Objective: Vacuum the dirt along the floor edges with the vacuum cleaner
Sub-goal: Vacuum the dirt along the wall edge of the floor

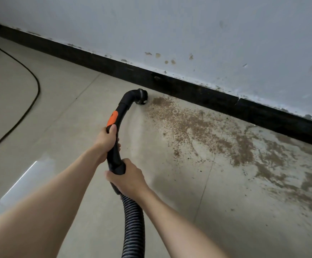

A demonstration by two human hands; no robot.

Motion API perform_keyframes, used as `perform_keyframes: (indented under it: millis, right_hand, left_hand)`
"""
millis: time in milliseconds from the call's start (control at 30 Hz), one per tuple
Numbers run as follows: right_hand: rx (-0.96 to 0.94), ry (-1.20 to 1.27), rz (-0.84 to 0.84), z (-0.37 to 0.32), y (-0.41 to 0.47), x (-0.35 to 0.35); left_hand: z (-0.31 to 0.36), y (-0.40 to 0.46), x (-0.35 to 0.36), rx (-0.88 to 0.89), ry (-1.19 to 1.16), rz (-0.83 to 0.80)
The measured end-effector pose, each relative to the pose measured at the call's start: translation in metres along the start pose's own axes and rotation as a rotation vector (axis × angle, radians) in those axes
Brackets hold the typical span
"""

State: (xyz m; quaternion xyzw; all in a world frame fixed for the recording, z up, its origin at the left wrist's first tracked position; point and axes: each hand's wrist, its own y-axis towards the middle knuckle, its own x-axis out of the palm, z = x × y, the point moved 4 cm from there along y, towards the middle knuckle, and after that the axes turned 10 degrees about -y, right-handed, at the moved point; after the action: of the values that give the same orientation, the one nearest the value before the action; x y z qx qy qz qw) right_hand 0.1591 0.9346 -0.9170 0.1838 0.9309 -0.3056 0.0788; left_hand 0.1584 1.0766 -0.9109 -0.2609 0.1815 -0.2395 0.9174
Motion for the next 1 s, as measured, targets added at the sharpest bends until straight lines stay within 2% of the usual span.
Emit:
perform_keyframes:
  millis: [267,533,1000]
  right_hand:
    - [-0.066,0.055,-0.022,-0.009,0.009,0.009]
    - [-0.107,0.125,-0.058,0.012,0.026,-0.034]
    - [-0.065,0.245,-0.121,0.046,0.002,-0.090]
  left_hand:
    - [0.009,-0.003,-0.007,0.022,0.094,0.077]
    - [0.018,0.005,0.031,0.045,0.121,0.124]
    - [0.027,-0.021,0.098,0.038,0.226,0.081]
